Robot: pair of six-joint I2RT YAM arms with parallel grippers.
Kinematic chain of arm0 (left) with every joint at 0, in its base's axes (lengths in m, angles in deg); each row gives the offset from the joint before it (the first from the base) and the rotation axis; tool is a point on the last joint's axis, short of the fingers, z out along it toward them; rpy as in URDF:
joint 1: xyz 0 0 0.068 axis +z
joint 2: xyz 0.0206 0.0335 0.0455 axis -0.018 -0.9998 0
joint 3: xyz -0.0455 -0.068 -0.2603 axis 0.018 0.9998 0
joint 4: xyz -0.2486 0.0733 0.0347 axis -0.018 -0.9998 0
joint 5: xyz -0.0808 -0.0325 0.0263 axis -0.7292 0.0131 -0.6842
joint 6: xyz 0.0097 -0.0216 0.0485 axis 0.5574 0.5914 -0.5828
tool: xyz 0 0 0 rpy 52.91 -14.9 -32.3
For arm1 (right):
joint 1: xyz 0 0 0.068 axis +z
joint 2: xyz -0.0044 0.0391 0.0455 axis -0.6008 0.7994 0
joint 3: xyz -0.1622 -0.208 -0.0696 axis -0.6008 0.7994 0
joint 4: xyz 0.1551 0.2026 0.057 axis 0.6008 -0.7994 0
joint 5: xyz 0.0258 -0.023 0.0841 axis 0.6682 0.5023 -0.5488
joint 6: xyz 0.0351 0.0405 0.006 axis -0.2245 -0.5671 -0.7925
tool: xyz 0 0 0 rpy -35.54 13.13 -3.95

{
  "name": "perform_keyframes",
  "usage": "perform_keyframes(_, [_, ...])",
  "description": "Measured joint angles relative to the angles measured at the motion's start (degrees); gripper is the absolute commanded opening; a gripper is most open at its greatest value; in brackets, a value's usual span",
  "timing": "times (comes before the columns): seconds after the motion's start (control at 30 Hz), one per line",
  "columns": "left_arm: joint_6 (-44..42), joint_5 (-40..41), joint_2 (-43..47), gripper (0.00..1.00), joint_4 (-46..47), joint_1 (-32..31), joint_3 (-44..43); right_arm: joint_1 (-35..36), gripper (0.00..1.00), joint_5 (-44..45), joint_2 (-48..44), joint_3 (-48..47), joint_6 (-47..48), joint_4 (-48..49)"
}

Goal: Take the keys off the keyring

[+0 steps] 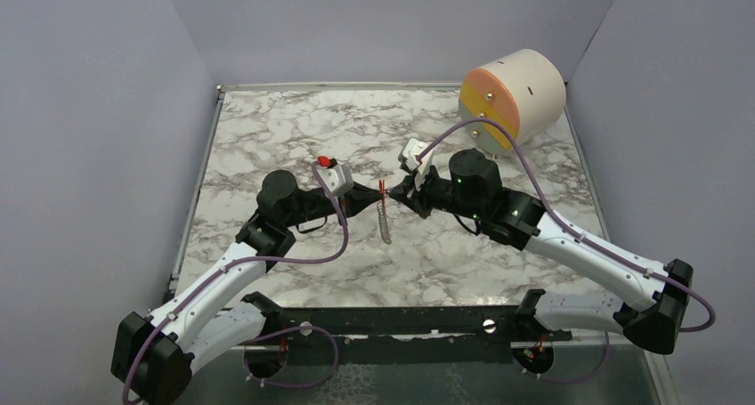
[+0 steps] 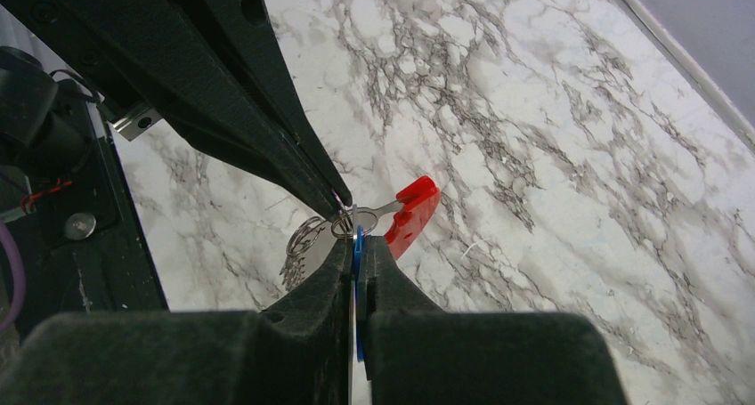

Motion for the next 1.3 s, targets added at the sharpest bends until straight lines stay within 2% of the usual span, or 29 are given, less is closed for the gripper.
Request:
perform_keyframes(0.8, [-3.9,-0.6,-0.4,0.0,-1.3,0.4,0.0,-0.1,0.01,1.3,4.1,-4.1,1.2,-3.1])
perform_keyframes(1.3, [-6.3,-5.4,5.1,0.0,-1.1,0.9,2.0,0.7,0.01,1.1,4.0,-4.2,1.0,-2.3])
